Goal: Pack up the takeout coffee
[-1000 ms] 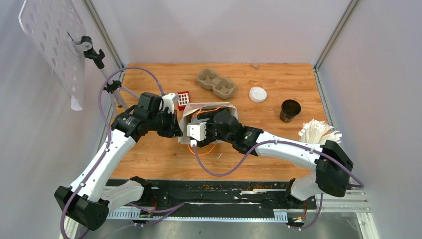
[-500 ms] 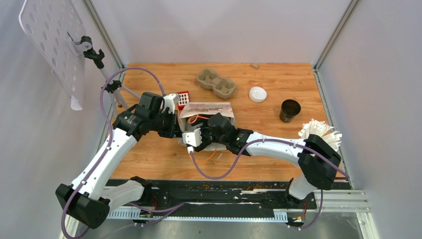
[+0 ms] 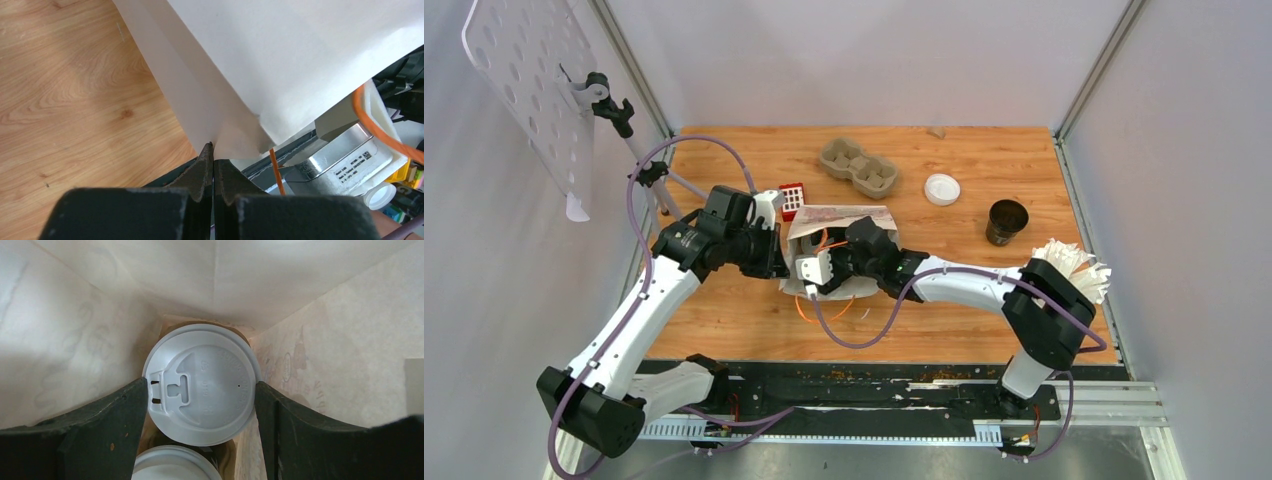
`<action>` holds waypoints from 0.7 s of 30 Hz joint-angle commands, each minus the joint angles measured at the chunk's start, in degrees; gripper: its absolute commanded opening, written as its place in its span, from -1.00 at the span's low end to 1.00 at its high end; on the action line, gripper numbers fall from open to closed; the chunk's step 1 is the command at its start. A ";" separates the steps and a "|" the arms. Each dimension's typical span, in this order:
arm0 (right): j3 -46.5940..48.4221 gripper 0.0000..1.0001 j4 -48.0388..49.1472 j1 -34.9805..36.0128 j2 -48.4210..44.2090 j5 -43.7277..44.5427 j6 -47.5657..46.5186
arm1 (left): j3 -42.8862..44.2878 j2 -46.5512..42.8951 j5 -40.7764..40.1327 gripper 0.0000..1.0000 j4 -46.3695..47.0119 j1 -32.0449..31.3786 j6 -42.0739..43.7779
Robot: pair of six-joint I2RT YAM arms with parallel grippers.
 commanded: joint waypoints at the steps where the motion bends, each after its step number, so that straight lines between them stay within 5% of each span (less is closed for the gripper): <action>1: 3.52 0.34 2.35 -0.63 1.66 -3.33 -2.46 | 1.44 0.43 1.02 -1.00 -0.76 0.15 0.89; 21: 3.18 0.32 6.71 -2.93 3.93 -8.05 -3.37 | 1.69 1.75 -0.07 -1.00 -3.03 -0.47 0.13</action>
